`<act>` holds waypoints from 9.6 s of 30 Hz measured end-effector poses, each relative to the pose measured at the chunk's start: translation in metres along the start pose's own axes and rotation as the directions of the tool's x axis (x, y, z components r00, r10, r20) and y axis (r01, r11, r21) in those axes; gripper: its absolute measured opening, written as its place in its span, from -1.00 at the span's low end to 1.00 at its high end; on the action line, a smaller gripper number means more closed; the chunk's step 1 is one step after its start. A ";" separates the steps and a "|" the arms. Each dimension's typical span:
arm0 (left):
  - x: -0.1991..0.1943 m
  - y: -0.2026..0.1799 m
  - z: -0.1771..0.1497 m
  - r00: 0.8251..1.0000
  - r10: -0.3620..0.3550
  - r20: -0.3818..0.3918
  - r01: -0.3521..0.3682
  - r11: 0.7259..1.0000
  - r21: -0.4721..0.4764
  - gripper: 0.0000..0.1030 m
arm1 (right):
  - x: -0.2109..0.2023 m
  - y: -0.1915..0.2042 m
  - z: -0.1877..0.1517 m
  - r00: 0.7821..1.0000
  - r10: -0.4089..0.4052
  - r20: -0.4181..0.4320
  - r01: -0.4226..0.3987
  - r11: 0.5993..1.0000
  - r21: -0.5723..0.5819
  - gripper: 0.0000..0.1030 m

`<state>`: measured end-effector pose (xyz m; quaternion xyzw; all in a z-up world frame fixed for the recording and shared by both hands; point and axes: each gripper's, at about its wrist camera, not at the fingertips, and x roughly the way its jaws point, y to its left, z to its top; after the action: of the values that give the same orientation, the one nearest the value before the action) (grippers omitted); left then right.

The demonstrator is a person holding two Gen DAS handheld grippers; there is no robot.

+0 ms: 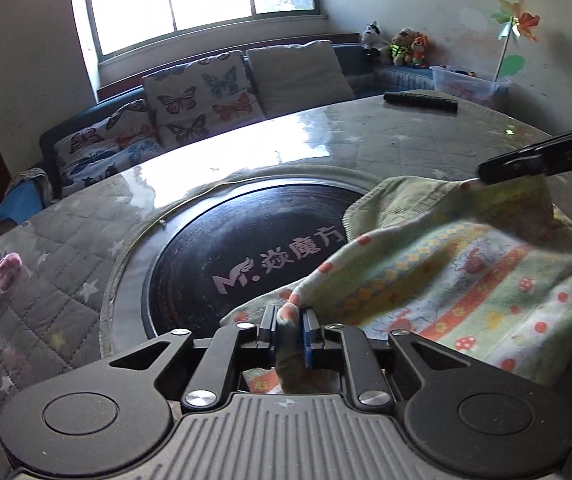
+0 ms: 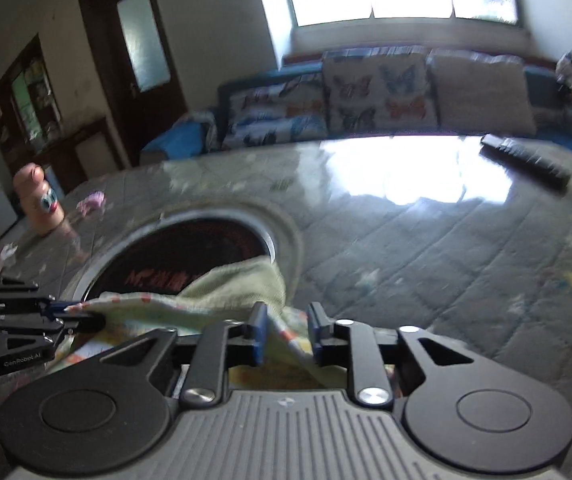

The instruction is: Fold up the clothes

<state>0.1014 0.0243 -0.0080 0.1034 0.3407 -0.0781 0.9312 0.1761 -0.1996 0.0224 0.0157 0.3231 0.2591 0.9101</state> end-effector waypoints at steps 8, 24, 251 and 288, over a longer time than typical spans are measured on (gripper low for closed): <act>0.013 0.005 0.008 0.999 0.040 -0.016 -0.041 0.999 -0.027 -0.62 | -0.023 0.001 -0.026 0.999 0.032 -0.036 -0.033 0.999 -0.037 -0.57; -0.007 -0.001 0.033 0.998 0.009 0.060 -0.007 0.999 -0.046 -0.62 | 0.006 0.000 -0.015 0.997 0.051 -0.056 -0.053 0.998 -0.033 -0.83; -0.042 0.046 -0.037 0.977 -0.213 0.010 0.165 0.726 -0.668 0.39 | -0.040 0.180 -0.064 0.941 0.313 -0.130 -0.335 0.809 -0.484 -0.87; -0.023 0.035 -0.034 0.974 -0.224 -0.022 0.145 0.701 -0.698 -0.77 | -0.029 -0.027 -0.046 0.992 -0.123 -0.025 0.120 0.987 -0.105 -0.80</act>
<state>0.0704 0.0682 -0.0137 -0.2823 0.4021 -0.0326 0.8704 0.1419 -0.2433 -0.0028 -0.0551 0.3239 0.2197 0.9186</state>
